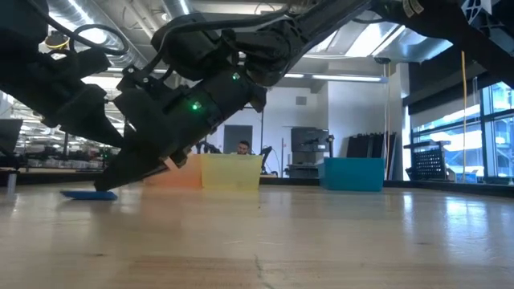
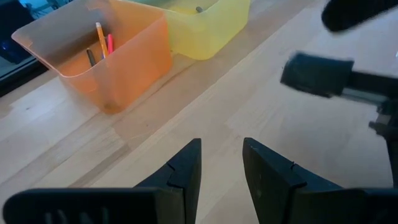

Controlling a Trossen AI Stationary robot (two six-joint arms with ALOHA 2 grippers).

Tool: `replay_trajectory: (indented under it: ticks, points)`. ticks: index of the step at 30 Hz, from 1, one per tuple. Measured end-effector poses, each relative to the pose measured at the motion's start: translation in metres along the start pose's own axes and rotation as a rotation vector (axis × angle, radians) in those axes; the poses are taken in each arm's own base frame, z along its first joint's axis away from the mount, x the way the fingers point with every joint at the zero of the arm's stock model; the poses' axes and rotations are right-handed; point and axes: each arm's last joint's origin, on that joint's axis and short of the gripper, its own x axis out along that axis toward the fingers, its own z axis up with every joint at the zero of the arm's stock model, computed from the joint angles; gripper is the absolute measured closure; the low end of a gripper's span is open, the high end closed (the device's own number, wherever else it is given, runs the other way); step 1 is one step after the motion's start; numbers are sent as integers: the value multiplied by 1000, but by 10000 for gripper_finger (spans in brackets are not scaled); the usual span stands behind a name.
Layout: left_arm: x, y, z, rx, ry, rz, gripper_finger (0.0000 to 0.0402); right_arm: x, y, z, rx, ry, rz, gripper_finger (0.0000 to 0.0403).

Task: Sort crayons/erasers/pens/pencils in bins
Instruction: Put the blue eraser into the blue bin

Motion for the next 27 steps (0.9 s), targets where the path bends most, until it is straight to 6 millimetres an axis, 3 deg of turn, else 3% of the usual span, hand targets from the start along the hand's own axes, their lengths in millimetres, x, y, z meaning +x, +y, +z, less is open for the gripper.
replay_trajectory:
  ticks: [5, 10, 14, 19, 27]
  points:
    - [0, 0, -1, 2, 28, -11, 292, -23, 5, 19, -68, 13, -29, 385]
    - [-1, -1, -2, 22, 62, -32, 292, -57, 31, 43, -187, 43, -78, 385]
    - [-3, -3, -4, 25, 84, -60, 292, -81, 48, 49, -236, 52, -137, 384]
    - [-10, -9, -3, 23, 87, -106, 292, -100, 54, 28, -195, 54, -211, 384]
    - [-21, -28, 5, 136, 41, -254, 292, -127, 56, -21, -29, -126, -205, 384]
